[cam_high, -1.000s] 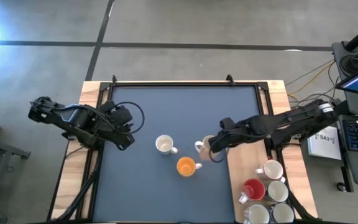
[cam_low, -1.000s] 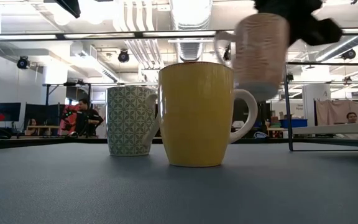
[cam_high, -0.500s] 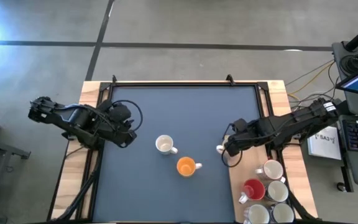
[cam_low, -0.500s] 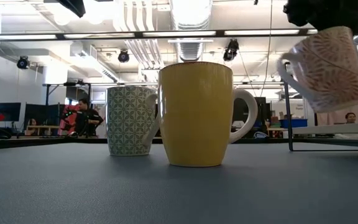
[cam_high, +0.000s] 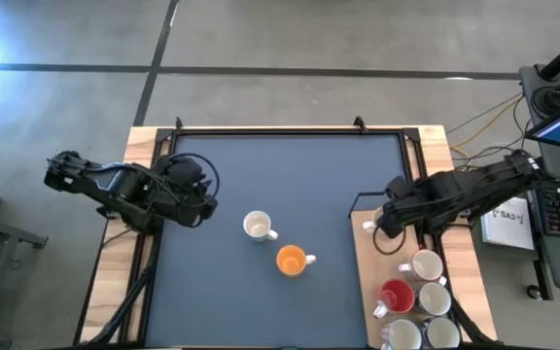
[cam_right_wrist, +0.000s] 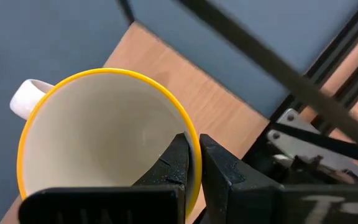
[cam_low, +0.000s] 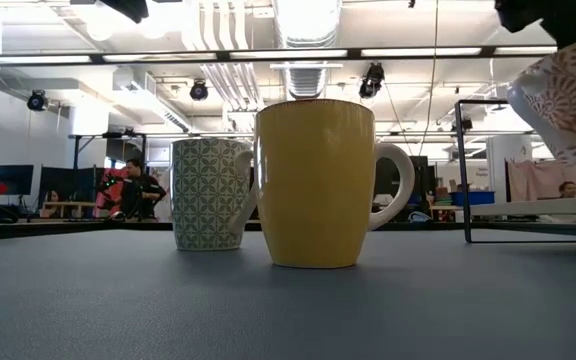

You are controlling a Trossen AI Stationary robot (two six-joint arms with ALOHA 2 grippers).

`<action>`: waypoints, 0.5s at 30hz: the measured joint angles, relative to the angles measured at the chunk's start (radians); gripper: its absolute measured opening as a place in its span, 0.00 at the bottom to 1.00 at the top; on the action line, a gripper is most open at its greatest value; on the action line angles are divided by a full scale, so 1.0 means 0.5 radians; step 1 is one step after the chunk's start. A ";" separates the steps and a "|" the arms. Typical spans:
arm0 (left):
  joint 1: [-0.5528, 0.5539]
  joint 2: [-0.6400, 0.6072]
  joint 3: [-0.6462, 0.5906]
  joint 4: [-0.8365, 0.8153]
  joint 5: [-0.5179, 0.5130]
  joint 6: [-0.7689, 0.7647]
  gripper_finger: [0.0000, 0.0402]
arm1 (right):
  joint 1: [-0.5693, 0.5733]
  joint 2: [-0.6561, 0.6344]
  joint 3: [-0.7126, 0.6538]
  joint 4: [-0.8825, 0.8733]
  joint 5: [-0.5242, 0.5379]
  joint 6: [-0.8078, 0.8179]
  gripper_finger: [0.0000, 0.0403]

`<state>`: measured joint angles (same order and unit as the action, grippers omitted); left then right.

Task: Place coffee mugs
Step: Put the orange pattern mug on the shelf

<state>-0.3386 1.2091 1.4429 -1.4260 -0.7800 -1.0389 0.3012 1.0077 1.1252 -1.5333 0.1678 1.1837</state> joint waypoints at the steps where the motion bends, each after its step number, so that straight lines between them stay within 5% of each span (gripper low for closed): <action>1: 0.000 0.000 0.000 0.012 0.000 -0.001 0.20 | 0.000 -0.041 -0.029 -0.001 0.026 0.020 0.03; 15: 0.000 0.001 0.000 0.106 -0.047 -0.055 0.20 | 0.000 -0.363 -0.412 0.006 0.010 0.012 0.03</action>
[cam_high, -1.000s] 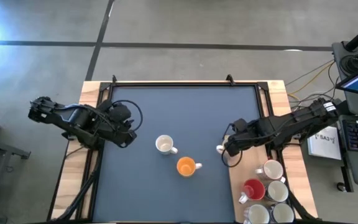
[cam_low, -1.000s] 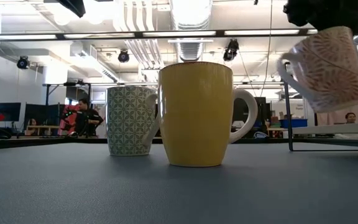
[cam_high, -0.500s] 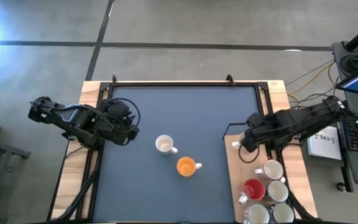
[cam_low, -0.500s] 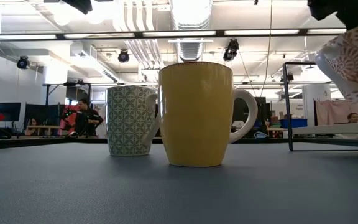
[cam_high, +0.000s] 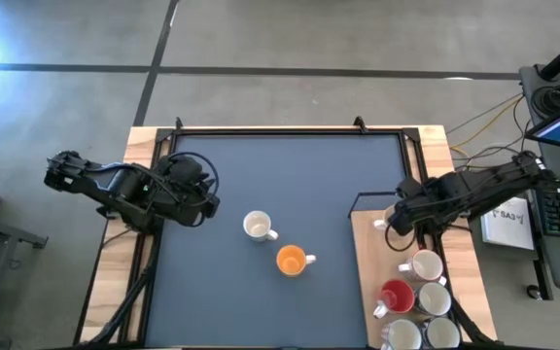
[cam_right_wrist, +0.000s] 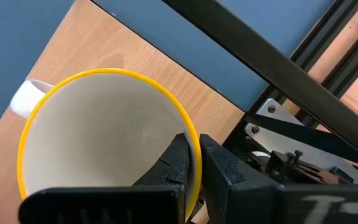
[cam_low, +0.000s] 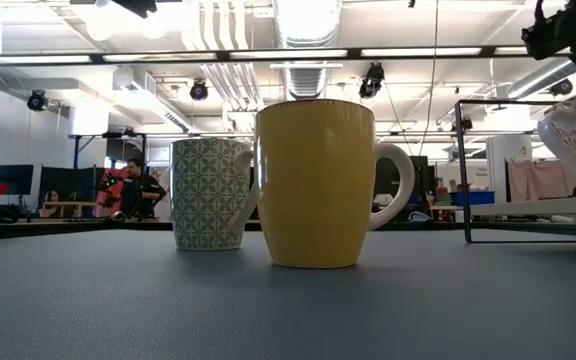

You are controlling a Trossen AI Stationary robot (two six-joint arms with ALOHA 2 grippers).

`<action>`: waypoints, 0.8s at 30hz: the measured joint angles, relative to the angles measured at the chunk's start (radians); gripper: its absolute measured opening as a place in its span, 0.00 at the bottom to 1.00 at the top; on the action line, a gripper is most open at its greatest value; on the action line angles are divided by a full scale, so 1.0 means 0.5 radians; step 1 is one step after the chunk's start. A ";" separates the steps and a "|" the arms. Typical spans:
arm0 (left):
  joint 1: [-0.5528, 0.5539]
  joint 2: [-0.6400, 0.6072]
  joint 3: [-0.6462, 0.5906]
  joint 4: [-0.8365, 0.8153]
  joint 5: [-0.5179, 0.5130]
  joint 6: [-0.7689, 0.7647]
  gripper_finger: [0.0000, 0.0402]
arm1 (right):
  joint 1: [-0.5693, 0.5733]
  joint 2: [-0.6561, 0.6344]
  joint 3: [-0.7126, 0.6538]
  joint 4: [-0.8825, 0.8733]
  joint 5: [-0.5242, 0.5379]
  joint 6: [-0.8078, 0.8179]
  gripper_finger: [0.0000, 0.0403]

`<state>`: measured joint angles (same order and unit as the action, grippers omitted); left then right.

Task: Place coffee mugs
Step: Put the orange pattern mug on the shelf

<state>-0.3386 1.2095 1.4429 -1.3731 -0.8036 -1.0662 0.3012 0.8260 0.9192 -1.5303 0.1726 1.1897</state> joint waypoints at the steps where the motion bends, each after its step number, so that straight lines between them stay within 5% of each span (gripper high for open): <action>1: 0.000 0.000 0.000 0.000 0.000 -0.009 0.20 | 0.000 -0.026 -0.011 0.001 -0.001 -0.009 0.03; 9: 0.000 0.000 0.000 0.001 -0.002 -0.084 0.20 | 0.000 -0.235 -0.088 -0.012 -0.001 -0.187 0.03; 24: 0.000 0.037 0.000 0.010 -0.004 -0.275 0.20 | 0.000 -0.499 -0.173 -0.035 -0.050 -1.037 0.03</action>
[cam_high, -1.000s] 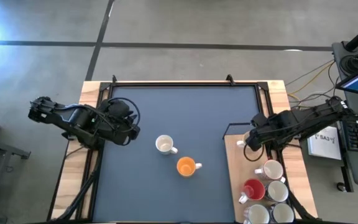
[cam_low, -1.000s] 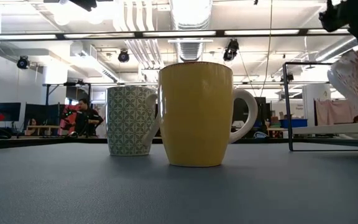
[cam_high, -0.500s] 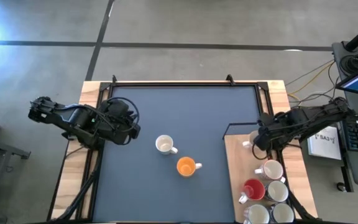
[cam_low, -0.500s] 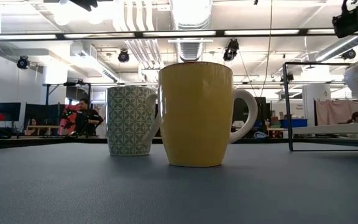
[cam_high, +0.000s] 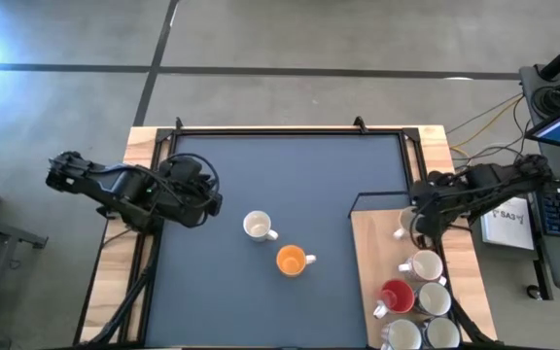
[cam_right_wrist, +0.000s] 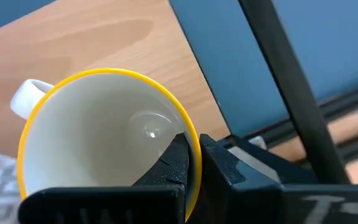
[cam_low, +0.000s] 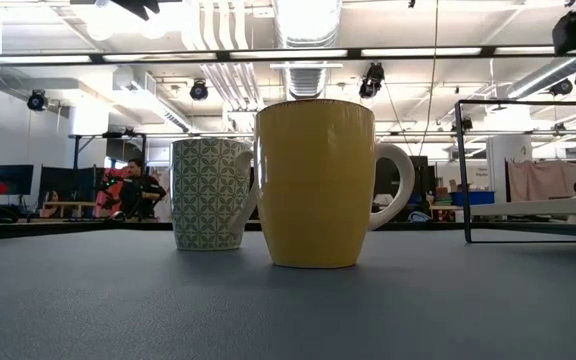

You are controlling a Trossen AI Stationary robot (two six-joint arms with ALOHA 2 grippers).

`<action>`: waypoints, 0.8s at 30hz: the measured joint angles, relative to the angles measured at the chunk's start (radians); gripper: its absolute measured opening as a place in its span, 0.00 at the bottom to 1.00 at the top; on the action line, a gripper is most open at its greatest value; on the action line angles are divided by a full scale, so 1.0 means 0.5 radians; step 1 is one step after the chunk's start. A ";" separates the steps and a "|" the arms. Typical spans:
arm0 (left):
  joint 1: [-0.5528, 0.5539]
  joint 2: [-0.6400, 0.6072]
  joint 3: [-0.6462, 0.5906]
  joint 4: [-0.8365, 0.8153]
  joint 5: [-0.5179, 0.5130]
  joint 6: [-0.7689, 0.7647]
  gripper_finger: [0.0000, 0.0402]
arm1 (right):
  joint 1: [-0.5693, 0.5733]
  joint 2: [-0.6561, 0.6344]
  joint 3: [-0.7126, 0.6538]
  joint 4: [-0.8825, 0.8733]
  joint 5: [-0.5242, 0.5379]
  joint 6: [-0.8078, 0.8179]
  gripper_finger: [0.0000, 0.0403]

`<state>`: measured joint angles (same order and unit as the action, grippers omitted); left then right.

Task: Place coffee mugs
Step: Put the orange pattern mug on the shelf

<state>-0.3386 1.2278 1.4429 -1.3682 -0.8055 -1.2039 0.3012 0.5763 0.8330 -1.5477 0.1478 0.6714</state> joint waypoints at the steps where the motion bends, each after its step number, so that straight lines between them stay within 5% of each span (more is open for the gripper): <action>1: 0.000 0.013 0.000 0.000 0.000 -0.017 0.20 | 0.000 -0.010 0.000 -0.001 -0.003 -0.059 0.03; 7: 0.000 0.119 0.000 0.024 0.000 -0.092 0.20 | 0.000 -0.013 -0.026 -0.012 -0.150 -0.320 0.09; 24: 0.000 0.227 0.000 0.071 0.001 -0.238 0.20 | -0.001 -0.014 -0.092 -0.025 -0.145 -0.812 0.11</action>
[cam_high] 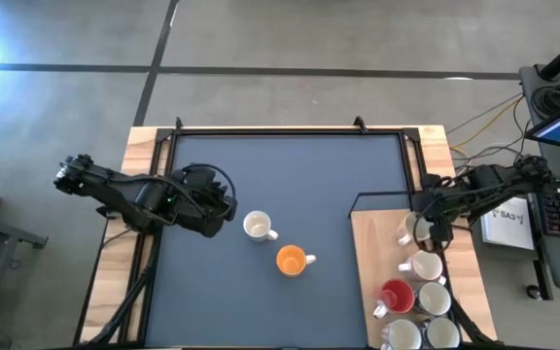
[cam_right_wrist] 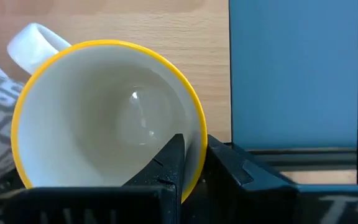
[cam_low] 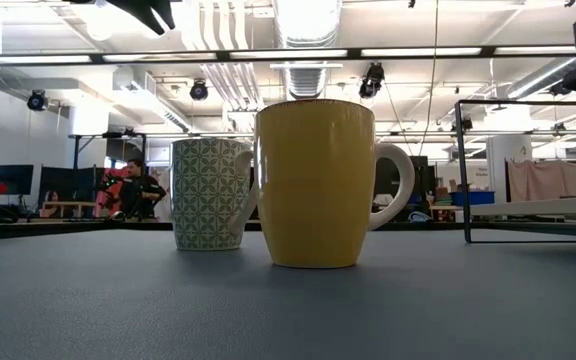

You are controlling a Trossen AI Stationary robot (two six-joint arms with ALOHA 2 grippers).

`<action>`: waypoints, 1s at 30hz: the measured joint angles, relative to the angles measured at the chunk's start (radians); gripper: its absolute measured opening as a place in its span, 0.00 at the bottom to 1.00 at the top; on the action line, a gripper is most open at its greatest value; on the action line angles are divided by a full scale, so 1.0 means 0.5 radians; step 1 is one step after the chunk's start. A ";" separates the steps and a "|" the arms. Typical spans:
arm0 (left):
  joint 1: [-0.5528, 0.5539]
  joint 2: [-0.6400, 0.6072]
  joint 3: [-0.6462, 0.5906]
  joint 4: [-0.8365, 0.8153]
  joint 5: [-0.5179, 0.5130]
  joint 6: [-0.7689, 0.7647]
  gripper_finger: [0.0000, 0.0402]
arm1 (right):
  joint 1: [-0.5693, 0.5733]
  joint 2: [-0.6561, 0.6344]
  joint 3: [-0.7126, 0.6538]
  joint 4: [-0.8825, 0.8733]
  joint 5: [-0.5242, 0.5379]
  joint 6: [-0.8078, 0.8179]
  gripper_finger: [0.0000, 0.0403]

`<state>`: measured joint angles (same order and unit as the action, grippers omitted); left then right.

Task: Place coffee mugs
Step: Put the orange pattern mug on the shelf

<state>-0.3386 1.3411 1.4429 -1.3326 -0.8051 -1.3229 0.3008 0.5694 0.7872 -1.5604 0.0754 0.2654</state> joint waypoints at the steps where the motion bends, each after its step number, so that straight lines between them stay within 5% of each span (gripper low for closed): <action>1: 0.000 0.000 0.000 0.003 0.000 0.000 0.20 | 0.000 0.000 0.000 0.001 0.003 -0.046 0.11; 10: 0.000 0.000 0.000 0.026 0.000 -0.014 0.20 | 0.000 0.001 0.001 0.002 -0.004 -0.148 0.11; 30: 0.000 -0.001 0.000 0.027 0.006 0.018 0.20 | 0.001 0.012 0.291 0.026 0.041 0.367 0.11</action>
<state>-0.3386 1.3407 1.4429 -1.3190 -0.8021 -1.3141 0.3012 0.5752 0.9329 -1.5476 0.0960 0.4488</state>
